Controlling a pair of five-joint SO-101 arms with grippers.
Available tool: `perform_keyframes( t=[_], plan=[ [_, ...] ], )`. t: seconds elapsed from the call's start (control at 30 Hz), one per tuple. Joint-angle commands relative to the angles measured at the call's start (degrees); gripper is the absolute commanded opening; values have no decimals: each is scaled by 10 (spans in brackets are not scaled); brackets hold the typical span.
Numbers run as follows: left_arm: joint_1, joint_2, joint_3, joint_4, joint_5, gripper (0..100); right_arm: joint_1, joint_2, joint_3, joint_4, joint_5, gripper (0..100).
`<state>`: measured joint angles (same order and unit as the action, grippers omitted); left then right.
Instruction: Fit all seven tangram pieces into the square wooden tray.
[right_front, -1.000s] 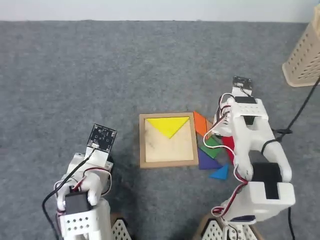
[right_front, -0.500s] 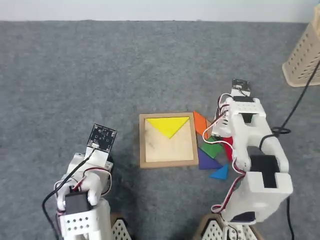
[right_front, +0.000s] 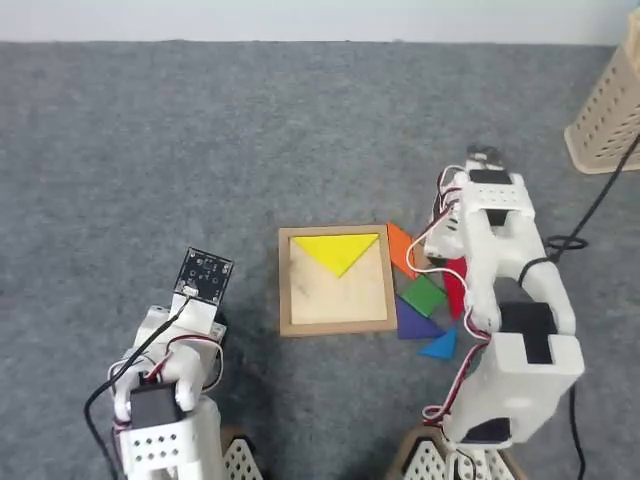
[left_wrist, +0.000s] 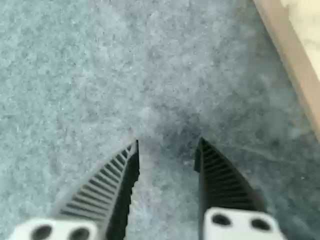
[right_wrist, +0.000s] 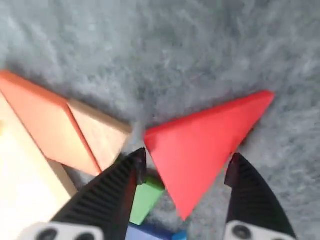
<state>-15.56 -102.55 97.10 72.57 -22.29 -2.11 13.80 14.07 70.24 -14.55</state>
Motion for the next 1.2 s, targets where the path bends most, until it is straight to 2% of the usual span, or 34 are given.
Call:
perform_keyframes(
  t=[0.0, 0.2, 0.53, 1.17],
  plan=[
    [0, -6, -4, 2, 4, 176, 2, -25, -45, 8, -36, 258],
    [0, -6, -4, 2, 4, 176, -28, 2, -49, 8, -40, 259],
    [0, -6, -4, 2, 4, 176, 11, 100, -101, -6, -39, 257],
    [0, -6, -4, 2, 4, 176, 36, 138, -97, 23, -35, 254]
  ],
)
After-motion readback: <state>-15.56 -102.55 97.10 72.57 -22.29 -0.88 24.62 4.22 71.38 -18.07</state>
